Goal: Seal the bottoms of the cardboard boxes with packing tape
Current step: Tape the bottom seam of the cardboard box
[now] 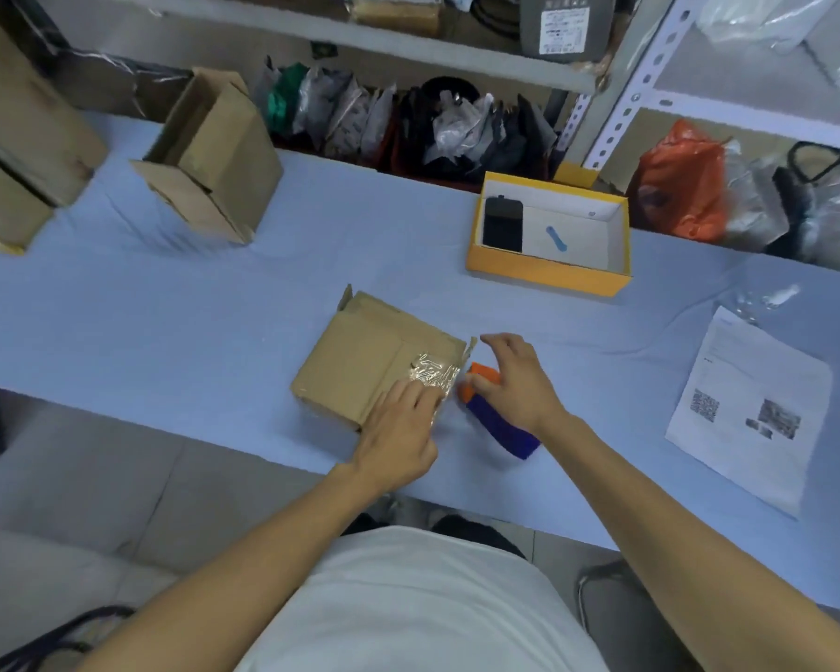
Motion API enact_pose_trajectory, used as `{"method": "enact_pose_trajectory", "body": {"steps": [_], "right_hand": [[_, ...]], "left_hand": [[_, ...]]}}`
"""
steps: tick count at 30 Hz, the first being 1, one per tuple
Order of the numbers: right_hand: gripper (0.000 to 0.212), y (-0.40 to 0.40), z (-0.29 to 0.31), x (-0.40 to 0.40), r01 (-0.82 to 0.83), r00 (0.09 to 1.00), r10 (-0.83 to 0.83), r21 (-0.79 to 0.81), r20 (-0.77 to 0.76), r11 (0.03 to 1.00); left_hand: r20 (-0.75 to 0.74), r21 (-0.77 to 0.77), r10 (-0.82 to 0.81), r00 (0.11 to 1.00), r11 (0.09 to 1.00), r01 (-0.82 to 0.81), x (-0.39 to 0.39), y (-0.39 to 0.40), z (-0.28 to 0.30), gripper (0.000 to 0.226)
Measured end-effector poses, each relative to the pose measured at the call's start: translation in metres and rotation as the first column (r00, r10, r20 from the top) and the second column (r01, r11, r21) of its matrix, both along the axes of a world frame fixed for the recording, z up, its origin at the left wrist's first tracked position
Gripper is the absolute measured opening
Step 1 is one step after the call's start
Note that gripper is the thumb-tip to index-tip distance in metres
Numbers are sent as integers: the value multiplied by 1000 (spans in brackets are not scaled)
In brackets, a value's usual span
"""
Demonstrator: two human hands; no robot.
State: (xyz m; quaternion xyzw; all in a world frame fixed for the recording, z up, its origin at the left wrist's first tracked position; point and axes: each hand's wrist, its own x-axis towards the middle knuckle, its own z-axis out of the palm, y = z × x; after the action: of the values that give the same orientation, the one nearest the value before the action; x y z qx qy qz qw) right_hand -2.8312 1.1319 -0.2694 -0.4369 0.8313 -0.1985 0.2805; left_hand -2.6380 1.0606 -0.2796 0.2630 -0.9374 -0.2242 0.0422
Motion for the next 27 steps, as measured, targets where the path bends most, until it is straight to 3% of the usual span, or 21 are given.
{"method": "enact_pose_trajectory", "body": {"steps": [4,8,12,16,20,24,27], "right_hand": [[68,-41,7,0,-149,965,133,54,226,987],[68,-58,-5,13,-326,917,289,100,274,940],[75,-59,-24,36,-219,873,199,-6,445,976],[70,-59,-27,50,-136,830,239,-233,504,963],[64,-63,1,55,-209,744,337,-279,577,937],[20,-62,41,69,-243,727,392,-322,564,915],[14,-63,56,77,-142,717,347,-362,604,921]], "left_hand": [[11,-2,164,986,986,-164,13,13,0,44],[-28,-25,366,930,930,-366,27,17,-1,45],[-34,27,615,788,788,-615,47,14,-6,51],[-89,204,673,734,734,-648,59,15,-5,45],[-117,280,716,688,689,-669,80,8,7,43],[-294,386,777,556,629,-675,103,-2,43,36],[-319,480,833,453,554,-680,104,-2,60,24]]}}
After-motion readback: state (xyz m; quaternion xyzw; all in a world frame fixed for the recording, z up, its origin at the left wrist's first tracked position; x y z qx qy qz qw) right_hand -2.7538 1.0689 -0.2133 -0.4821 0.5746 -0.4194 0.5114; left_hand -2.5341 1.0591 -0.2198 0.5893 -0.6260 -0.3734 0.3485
